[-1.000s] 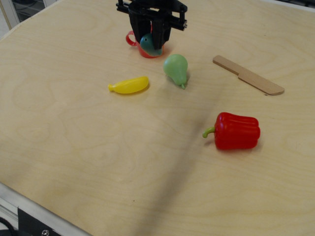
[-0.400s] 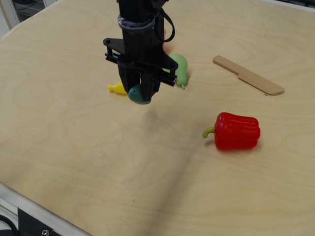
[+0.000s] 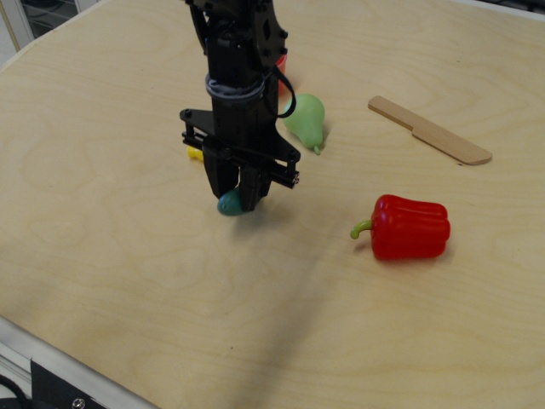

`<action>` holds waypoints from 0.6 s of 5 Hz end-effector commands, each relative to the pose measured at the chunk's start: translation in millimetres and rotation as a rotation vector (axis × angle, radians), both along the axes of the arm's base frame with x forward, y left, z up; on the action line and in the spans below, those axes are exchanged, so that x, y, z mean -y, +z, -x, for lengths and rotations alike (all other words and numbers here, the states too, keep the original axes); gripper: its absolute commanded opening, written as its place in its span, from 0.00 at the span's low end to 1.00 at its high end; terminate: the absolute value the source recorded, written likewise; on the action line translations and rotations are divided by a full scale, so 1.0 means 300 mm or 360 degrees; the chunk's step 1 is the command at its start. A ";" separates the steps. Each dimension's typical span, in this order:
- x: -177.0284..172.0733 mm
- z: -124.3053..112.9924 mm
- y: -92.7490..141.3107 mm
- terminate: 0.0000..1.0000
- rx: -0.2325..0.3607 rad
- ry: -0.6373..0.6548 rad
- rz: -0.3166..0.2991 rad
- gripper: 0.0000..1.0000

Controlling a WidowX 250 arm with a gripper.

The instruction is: Take cucumber out of cup

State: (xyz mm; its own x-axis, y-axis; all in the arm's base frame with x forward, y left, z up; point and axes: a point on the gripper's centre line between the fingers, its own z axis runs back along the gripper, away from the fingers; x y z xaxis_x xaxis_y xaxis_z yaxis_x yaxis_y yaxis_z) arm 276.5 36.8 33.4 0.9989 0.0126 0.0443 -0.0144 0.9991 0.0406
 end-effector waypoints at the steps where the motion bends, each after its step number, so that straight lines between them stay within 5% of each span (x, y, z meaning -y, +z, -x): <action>1: -0.041 -0.013 -0.030 0.00 -0.0005 0.0023 -0.0010 0.00; 2: -0.025 -0.016 -0.015 0.00 0.0010 0.0011 0.0007 1.00; 3: -0.010 -0.017 0.021 0.00 0.0039 0.0009 0.0013 1.00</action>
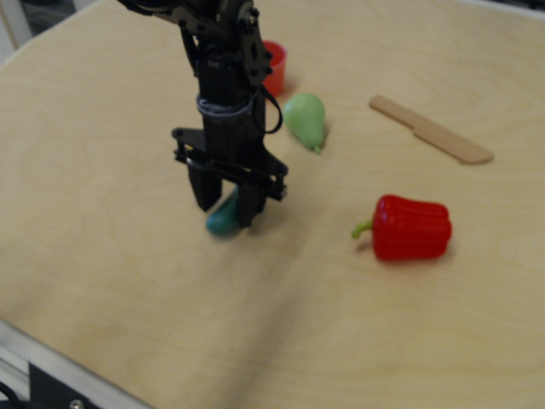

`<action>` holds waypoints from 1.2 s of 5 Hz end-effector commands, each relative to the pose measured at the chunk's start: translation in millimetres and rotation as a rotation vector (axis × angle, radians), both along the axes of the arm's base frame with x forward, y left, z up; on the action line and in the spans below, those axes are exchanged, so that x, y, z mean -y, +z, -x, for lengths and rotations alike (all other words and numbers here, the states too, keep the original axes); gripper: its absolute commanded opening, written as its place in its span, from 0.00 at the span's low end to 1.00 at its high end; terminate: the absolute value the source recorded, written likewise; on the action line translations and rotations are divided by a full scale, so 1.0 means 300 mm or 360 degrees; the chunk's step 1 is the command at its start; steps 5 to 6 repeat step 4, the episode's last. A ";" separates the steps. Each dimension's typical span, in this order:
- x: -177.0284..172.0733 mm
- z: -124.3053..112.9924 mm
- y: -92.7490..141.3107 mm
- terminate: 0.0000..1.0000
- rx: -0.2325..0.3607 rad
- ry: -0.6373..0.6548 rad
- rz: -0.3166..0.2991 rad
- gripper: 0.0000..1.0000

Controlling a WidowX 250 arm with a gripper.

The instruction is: Take cucumber out of cup

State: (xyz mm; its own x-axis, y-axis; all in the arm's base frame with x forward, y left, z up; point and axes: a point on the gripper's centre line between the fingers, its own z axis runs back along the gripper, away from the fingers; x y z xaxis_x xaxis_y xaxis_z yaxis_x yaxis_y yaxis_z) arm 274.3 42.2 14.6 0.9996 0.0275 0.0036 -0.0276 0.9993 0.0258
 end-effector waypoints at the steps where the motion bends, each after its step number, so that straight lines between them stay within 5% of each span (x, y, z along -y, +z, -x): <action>1: 0.003 -0.019 0.150 0.00 0.0154 0.0032 -0.0047 1.00; 2: 0.003 -0.029 0.228 0.00 0.0238 0.0063 -0.0069 1.00; 3: -0.001 -0.040 0.261 0.00 0.0226 0.0067 -0.0013 1.00; 4: -0.001 -0.040 0.261 1.00 0.0226 0.0067 -0.0013 1.00; 6: -0.001 -0.040 0.261 1.00 0.0226 0.0067 -0.0013 1.00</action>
